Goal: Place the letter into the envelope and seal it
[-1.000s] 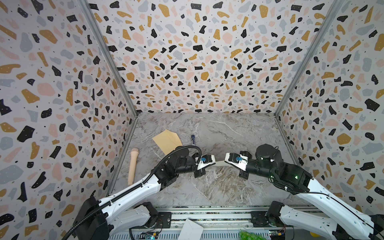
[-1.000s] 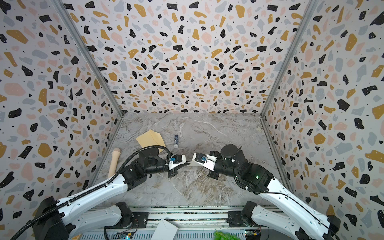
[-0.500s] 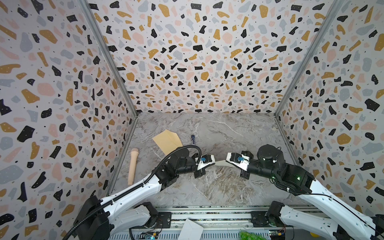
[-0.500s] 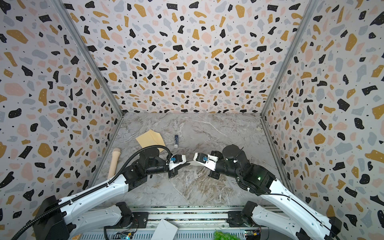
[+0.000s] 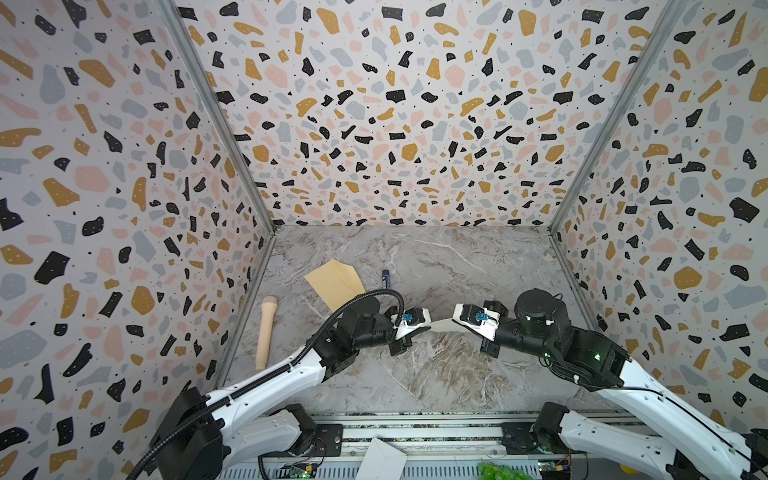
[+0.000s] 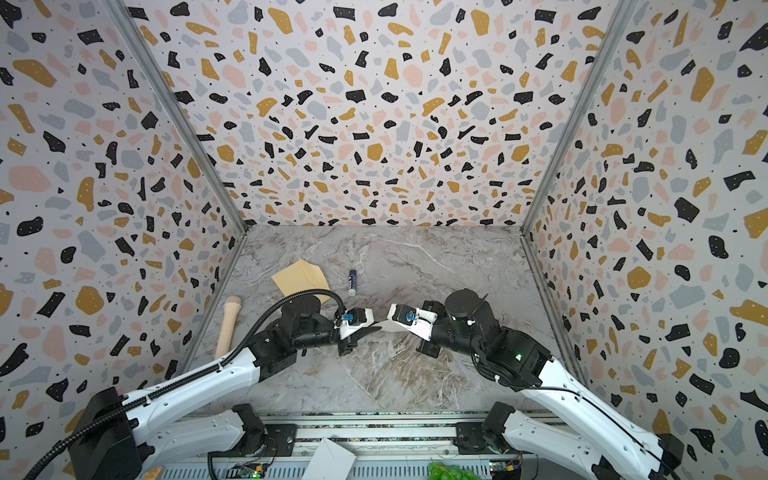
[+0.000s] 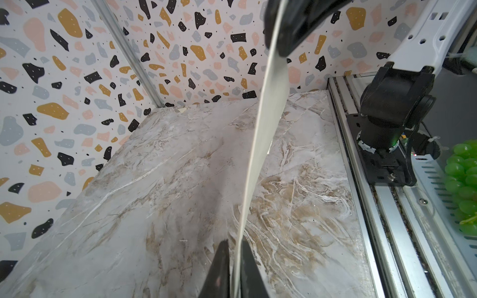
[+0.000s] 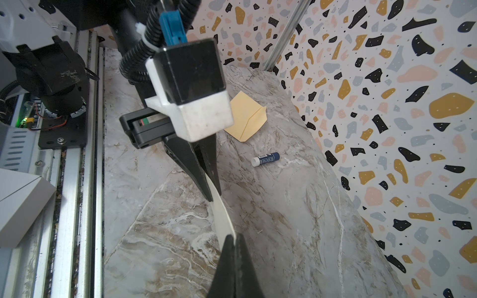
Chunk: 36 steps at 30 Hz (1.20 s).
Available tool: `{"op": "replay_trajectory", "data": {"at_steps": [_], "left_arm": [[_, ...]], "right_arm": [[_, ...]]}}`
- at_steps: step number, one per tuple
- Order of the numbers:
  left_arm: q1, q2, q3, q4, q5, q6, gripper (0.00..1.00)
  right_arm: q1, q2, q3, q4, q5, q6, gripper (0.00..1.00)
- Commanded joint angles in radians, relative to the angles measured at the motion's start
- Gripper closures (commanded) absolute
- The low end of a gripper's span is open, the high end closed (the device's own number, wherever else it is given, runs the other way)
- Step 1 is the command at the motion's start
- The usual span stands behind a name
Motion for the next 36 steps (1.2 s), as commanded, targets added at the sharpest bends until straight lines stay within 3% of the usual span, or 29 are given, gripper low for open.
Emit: {"op": "replay_trajectory", "data": {"at_steps": [1,12,16,23,31,36], "left_arm": [[-0.001,0.007,-0.012,0.034,-0.009,-0.006,1.0],[-0.001,0.002,-0.003,0.027,-0.019,-0.015,1.0],[-0.001,-0.026,-0.006,0.03,-0.038,-0.016,0.78],[-0.001,-0.075,0.003,0.037,0.003,-0.006,0.64],[-0.001,-0.071,0.031,0.025,0.054,0.007,0.67],[-0.001,-0.059,0.032,0.005,0.041,0.0,0.83]], "right_arm": [[0.002,-0.021,0.003,0.015,0.009,0.009,1.0],[0.002,-0.023,-0.007,0.023,0.01,0.009,1.0],[0.002,-0.022,-0.011,0.024,0.009,0.01,1.0],[0.001,0.0,-0.009,0.019,-0.012,0.012,1.0],[0.003,0.064,0.0,0.048,-0.068,0.016,1.0],[0.003,0.095,0.008,0.079,-0.092,0.024,1.0]]}}
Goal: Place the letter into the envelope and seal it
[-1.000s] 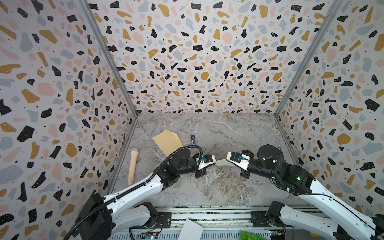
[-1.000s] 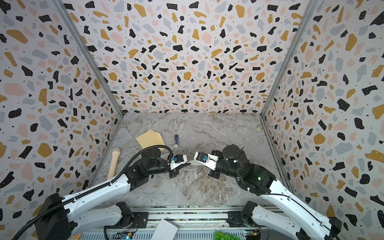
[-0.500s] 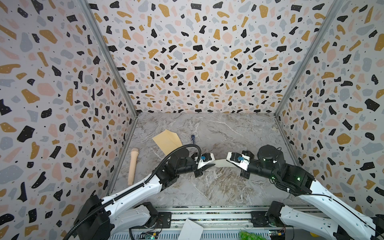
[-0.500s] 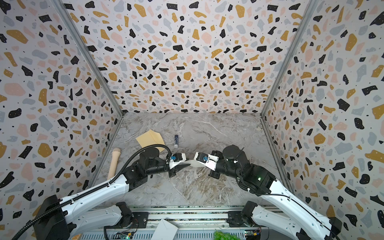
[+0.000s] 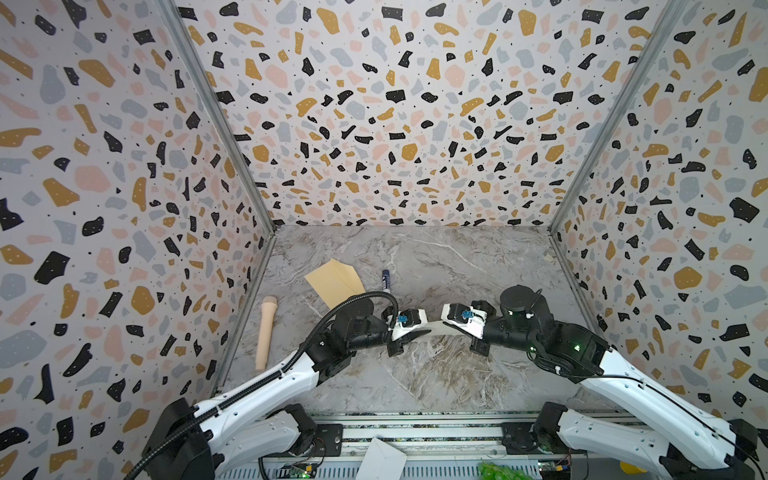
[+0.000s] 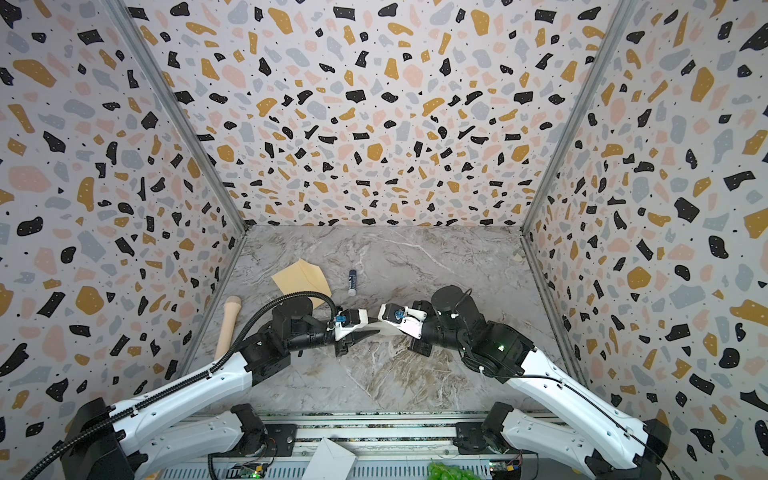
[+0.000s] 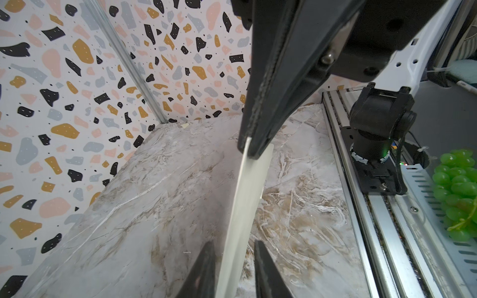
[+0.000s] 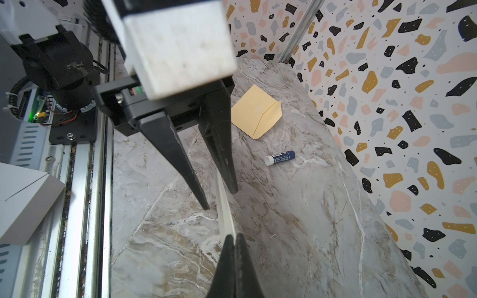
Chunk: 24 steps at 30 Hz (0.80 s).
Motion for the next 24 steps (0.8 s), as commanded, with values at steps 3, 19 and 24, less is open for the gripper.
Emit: {"op": "replay_trajectory", "data": {"at_steps": [3,19,24], "left_arm": [[0.0,-0.004,0.028,0.008,-0.026,-0.037,0.95],[0.148,-0.148,0.161,-0.218,-0.667,-0.4,1.0],[0.368,-0.139,0.209,-0.277,-0.648,-0.508,1.0]], "right_arm": [[0.004,0.02,0.021,0.056,-0.037,0.025,1.0],[0.01,0.01,-0.045,0.564,0.173,0.399,0.32],[0.005,0.194,0.038,0.569,0.26,0.467,0.28]]}}
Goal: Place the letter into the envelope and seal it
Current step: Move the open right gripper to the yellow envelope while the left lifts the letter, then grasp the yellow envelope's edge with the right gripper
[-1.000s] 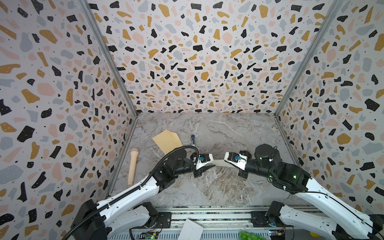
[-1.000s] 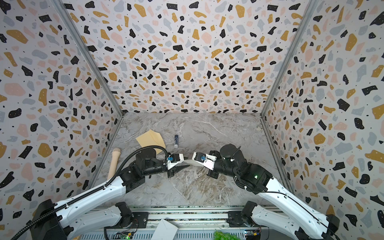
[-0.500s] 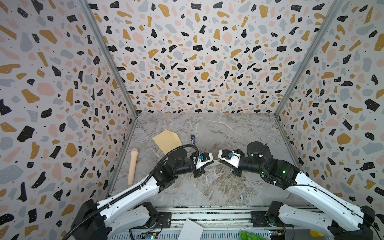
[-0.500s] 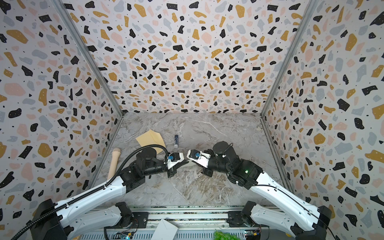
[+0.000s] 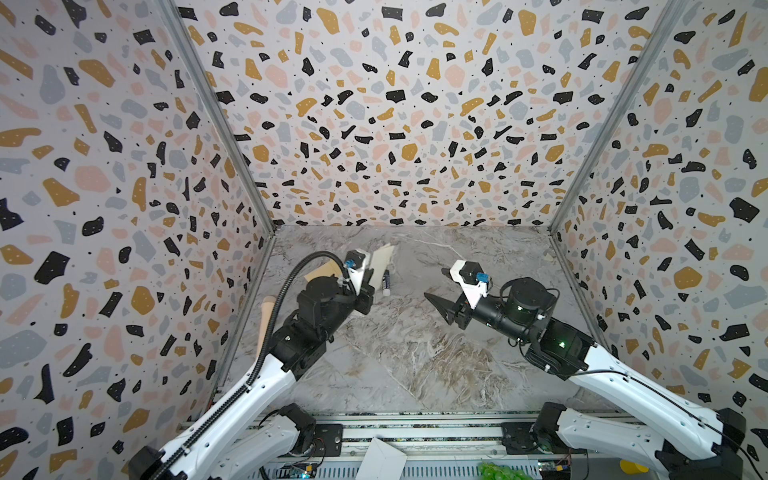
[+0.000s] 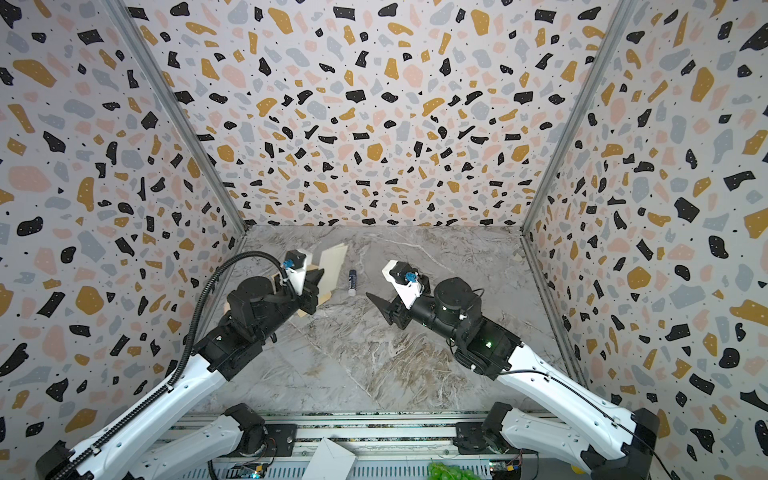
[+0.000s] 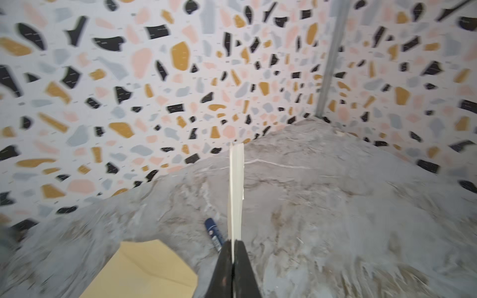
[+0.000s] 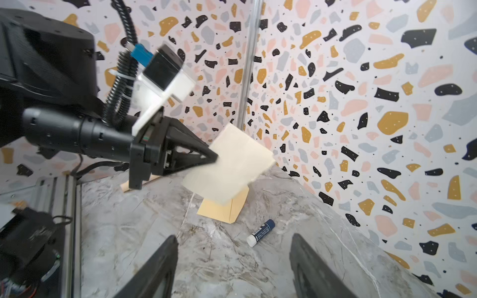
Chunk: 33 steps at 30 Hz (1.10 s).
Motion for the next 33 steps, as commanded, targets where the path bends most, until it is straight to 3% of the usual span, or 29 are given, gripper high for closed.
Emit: {"op": "replay_trajectory", "data": {"at_steps": [1,6,12,21,33], "left_arm": [[0.118,0.002,0.037,-0.066,-0.047,-0.118,1.0],[0.249,0.028,0.047,-0.09,-0.07,-0.191,1.0],[0.322,0.056,0.032,-0.093,-0.092,-0.227,1.0],[0.34,0.053,-0.014,-0.065,-0.105,-0.223,1.0],[0.342,0.026,-0.072,-0.015,-0.091,-0.198,1.0]], "right_arm": [[-0.002,0.137,0.085,0.032,0.09,0.099,0.27],[-0.016,0.361,0.214,0.01,0.074,0.157,0.24],[-0.059,0.602,0.354,0.024,-0.027,0.203,0.24],[-0.095,0.955,0.611,-0.013,-0.146,0.255,0.23],[-0.092,1.355,1.01,-0.162,-0.211,0.298,0.25]]}}
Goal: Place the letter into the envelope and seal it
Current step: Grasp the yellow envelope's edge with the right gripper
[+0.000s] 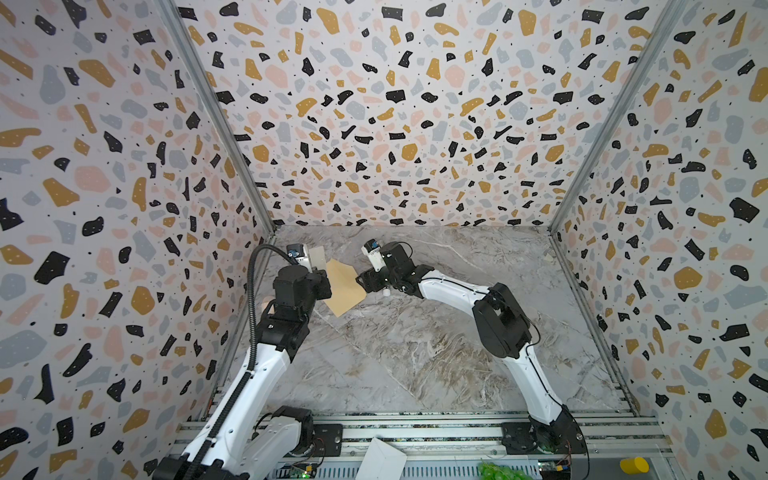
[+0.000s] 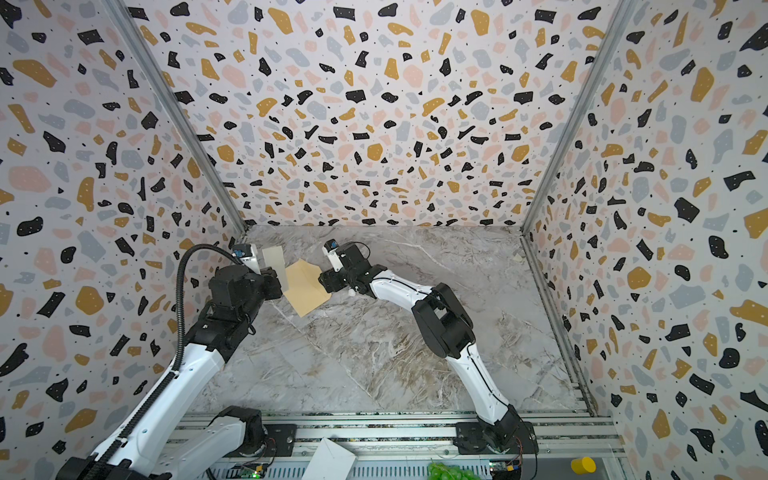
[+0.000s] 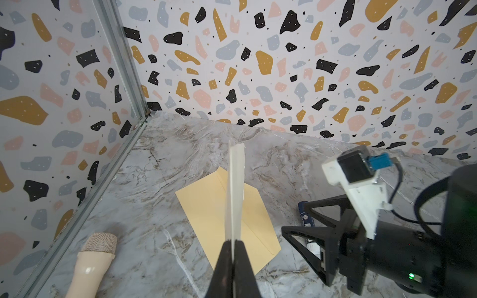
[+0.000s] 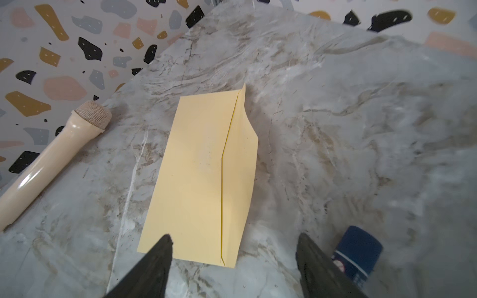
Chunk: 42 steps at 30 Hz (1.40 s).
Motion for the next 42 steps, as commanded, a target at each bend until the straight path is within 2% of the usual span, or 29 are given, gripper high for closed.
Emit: {"op": "replay_trajectory", "data": {"at_steps": [1,8,18,24,31,33,42], "left_arm": [[0.005,-0.027,-0.027,0.073,0.0,0.016,1.0],[0.005,-0.027,-0.047,0.092,0.01,0.018,1.0],[0.005,-0.032,-0.068,0.108,0.024,0.023,1.0],[0.005,-0.027,-0.072,0.111,0.031,0.027,1.0],[0.005,-0.016,-0.074,0.114,0.062,0.025,1.0],[0.005,-0.018,-0.075,0.116,0.07,0.026,1.0],[0.005,-0.039,-0.07,0.139,0.142,0.015,1.0]], "right_arm": [[0.007,0.037,0.1,-0.069,-0.038,0.028,0.25],[0.01,0.163,0.244,-0.127,-0.044,0.059,0.32],[0.018,0.226,0.287,-0.113,-0.051,0.103,0.52],[0.032,0.267,0.336,-0.111,-0.047,0.11,0.67],[0.042,0.257,0.352,-0.112,-0.004,0.109,0.94],[0.044,0.237,0.349,-0.108,0.011,0.105,0.99],[0.05,0.069,0.262,-0.051,0.061,0.098,1.0]]}}
